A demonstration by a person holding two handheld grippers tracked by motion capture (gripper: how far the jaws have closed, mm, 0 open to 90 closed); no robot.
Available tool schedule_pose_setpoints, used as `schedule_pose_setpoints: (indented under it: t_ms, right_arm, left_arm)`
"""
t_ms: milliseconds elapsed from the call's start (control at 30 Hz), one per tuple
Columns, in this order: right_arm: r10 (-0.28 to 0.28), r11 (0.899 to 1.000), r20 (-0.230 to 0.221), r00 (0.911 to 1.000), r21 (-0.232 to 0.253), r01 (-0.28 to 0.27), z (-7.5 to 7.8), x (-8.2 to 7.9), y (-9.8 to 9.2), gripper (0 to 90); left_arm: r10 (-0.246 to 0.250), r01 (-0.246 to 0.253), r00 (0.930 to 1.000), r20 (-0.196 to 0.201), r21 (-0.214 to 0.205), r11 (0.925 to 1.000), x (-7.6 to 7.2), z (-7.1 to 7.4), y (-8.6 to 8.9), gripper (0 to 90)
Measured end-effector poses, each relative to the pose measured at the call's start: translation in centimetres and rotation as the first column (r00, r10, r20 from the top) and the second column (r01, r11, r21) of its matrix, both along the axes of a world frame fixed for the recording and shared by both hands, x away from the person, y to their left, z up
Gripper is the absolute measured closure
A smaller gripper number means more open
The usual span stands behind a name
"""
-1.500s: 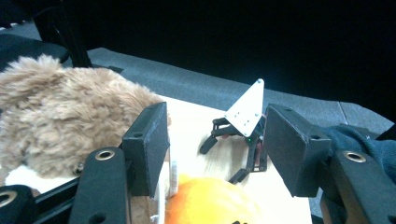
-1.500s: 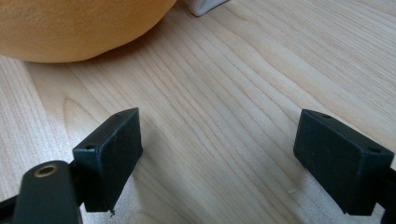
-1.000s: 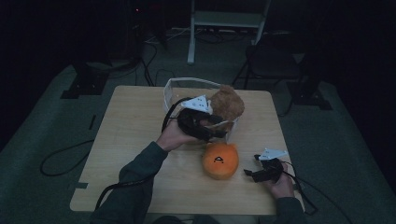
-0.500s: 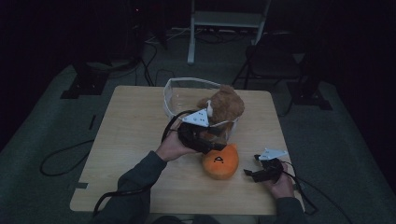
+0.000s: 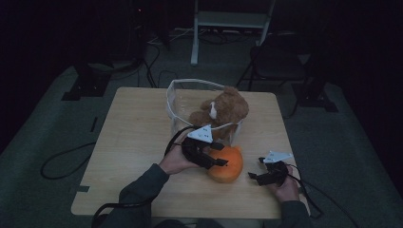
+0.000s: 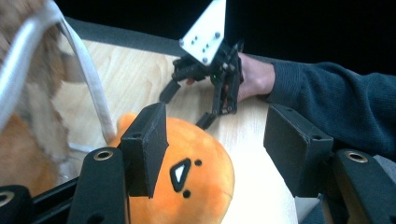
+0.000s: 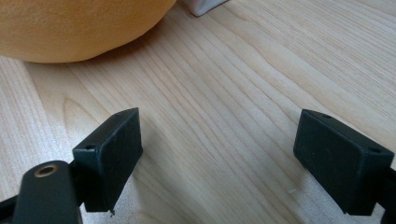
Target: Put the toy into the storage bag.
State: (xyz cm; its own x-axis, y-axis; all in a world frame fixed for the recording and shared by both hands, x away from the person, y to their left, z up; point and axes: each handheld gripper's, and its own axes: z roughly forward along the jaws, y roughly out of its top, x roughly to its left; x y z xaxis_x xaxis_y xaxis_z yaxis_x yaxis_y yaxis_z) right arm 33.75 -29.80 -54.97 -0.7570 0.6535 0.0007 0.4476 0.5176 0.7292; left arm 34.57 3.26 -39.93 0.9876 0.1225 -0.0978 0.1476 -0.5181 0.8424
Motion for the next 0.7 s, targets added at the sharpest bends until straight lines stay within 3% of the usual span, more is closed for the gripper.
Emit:
schedule_pose_setpoints:
  t_ms: [500,700]
  right_arm:
    - [-0.002,1.000,-0.002,1.0000,0.001,0.002,0.0,0.0,0.0,14.6]
    - [-0.002,1.000,-0.002,1.0000,0.000,0.002,0.0,0.0,0.0,14.6]
  left_arm:
    - [-0.028,0.029,0.9986,-0.045,0.026,0.9992,-1.1,-3.0,-0.6,40.0]
    - [-0.044,0.045,0.9983,-0.039,0.032,0.9985,-1.6,-3.4,-0.7,39.9]
